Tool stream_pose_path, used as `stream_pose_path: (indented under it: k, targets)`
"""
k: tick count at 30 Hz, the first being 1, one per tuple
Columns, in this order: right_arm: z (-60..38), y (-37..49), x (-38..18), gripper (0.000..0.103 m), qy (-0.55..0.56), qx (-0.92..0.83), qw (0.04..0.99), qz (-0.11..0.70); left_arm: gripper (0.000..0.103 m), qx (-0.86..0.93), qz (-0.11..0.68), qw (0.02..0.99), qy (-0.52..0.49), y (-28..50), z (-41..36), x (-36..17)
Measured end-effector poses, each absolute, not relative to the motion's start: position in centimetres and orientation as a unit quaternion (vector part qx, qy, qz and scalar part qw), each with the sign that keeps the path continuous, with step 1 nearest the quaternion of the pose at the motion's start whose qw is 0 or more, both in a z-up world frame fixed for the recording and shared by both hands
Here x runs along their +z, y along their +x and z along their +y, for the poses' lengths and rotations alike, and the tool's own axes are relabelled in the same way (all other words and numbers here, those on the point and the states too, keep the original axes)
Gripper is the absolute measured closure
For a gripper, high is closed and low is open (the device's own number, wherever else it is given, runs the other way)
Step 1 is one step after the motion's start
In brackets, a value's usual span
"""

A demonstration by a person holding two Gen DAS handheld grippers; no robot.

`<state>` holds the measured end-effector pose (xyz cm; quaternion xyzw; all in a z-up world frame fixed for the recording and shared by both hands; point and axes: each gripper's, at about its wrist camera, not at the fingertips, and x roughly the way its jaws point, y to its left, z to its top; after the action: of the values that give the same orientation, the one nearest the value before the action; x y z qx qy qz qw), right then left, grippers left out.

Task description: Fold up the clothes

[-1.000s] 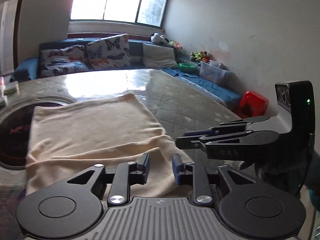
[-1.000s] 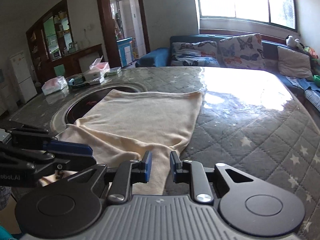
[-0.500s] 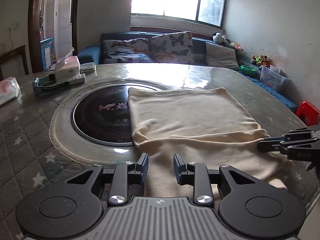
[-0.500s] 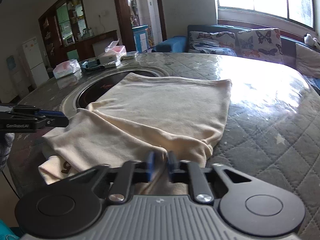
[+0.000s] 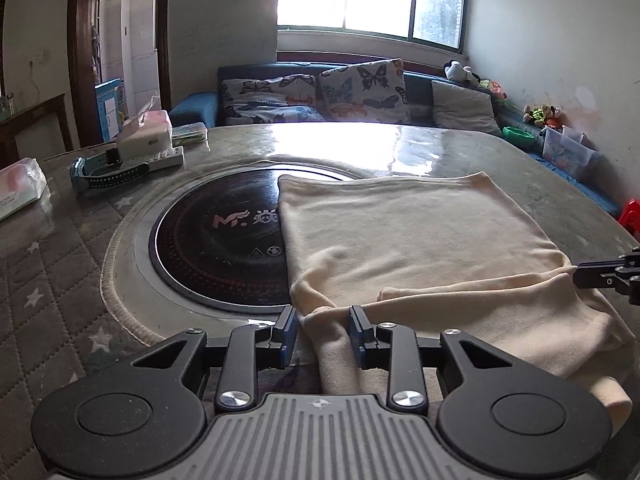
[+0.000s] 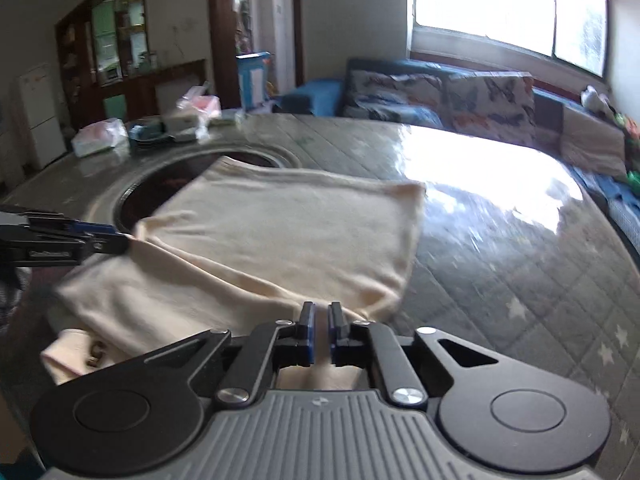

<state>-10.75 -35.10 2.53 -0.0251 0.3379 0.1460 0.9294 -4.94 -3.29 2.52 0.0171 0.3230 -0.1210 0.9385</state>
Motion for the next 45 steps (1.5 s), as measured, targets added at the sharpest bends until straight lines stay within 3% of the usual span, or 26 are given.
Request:
stream_pose_path:
  k: [10,20,27,31,40,41,43,44,45]
  targets:
    - [-33.0,-13.1,3.1,0.094,-0.083,0.241,0.91,0.327,0.073,-0.207,0.301,0.93,0.049,-8.8,-5.3,4.2]
    - [-33.3,-14.8,1.7,0.086,-0.112,0.236,0.904,0.338,0.073,-0.228,0.308,0.916,0.121,-11.0,-6.3,1.8]
    - [-33.9,-15.2,2.4,0.086,-0.11,0.239,0.906,0.332,0.07,-0.242,0.294,0.911,0.162,-13.2,-5.0,3.0]
    - [-34.0,-16.0,3.0,0.08,-0.121,0.24,0.907,0.326,0.057,-0.273,0.268,0.898,0.218,-15.7,-5.2,3.1]
    - [-33.6,-19.0,3.8,0.062,-0.192,0.253,0.895,0.314,0.056,-0.307,0.215,0.882,0.284,-17.1,-8.2,0.9]
    - [-33.6,-19.3,3.8,0.058,-0.202,0.256,0.892,0.313,0.056,-0.309,0.211,0.883,0.284,-17.0,-8.4,0.9]
    - [-33.4,-20.0,3.8,0.054,-0.22,0.262,0.887,0.311,0.07,-0.31,0.204,0.885,0.28,-16.7,-8.7,0.9]
    - [-33.3,-20.3,3.8,0.054,-0.228,0.265,0.884,0.309,0.083,-0.31,0.206,0.887,0.272,-16.4,-8.6,1.0]
    - [-33.2,-20.5,3.7,0.054,-0.234,0.27,0.882,0.308,0.085,-0.311,0.211,0.889,0.261,-16.1,-8.6,1.1]
